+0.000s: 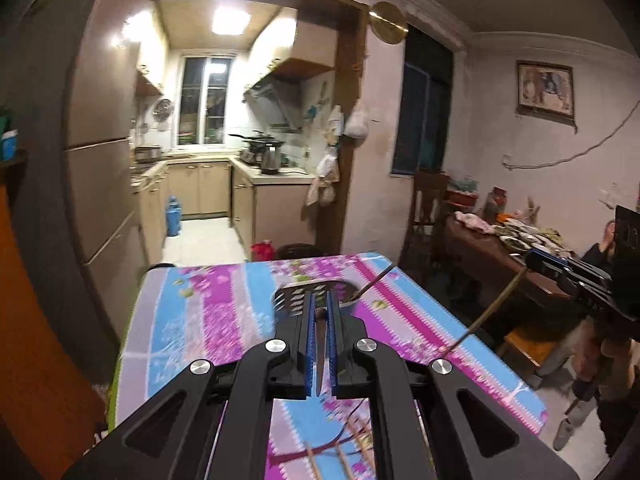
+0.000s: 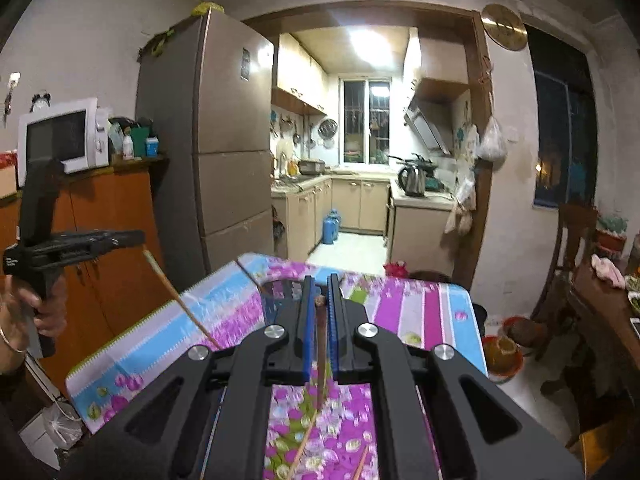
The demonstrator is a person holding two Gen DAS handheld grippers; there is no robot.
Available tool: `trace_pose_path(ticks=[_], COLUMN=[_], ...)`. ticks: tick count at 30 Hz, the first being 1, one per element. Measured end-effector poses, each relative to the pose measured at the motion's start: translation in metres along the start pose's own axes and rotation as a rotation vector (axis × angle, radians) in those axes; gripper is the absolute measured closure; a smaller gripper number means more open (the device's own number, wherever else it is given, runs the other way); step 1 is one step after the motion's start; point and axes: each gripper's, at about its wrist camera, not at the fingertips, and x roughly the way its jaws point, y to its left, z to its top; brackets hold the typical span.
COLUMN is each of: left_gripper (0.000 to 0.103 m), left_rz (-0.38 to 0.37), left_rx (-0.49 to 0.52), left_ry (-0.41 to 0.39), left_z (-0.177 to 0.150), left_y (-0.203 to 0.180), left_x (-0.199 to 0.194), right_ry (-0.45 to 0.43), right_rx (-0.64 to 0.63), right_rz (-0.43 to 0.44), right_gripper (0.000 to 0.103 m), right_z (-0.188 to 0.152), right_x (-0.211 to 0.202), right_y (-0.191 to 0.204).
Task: Organize utensils
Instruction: 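Lift both chopsticks and carry them over the blue utensil holder, then drop the chopsticks into the holder by opening both grippers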
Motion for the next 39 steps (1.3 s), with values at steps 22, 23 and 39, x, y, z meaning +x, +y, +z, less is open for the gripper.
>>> trace_pose_path(ticks=[22, 23, 39], left_gripper=[0.096, 0.096, 0.089], left_rz=[0.077, 0.068, 0.076], left_rx=[0.033, 0.025, -0.022], left_ry=[0.08, 0.087, 0.15], left_z=[0.127, 0.124, 0.053], left_y=[0.015, 0.017, 0.034], left_x=[0.167, 0.175, 0.225], right_ry=[-0.044, -0.038, 0.093], right_rx=[0.002, 0.012, 0.053], right_rz=[-0.03, -0.025, -0.056], right_gripper=[0.098, 0.098, 0.098], right_z=[0.093, 0.089, 0.033], right_x=[0.151, 0.16, 0.216], right_y=[-0.008, -0.01, -0.007])
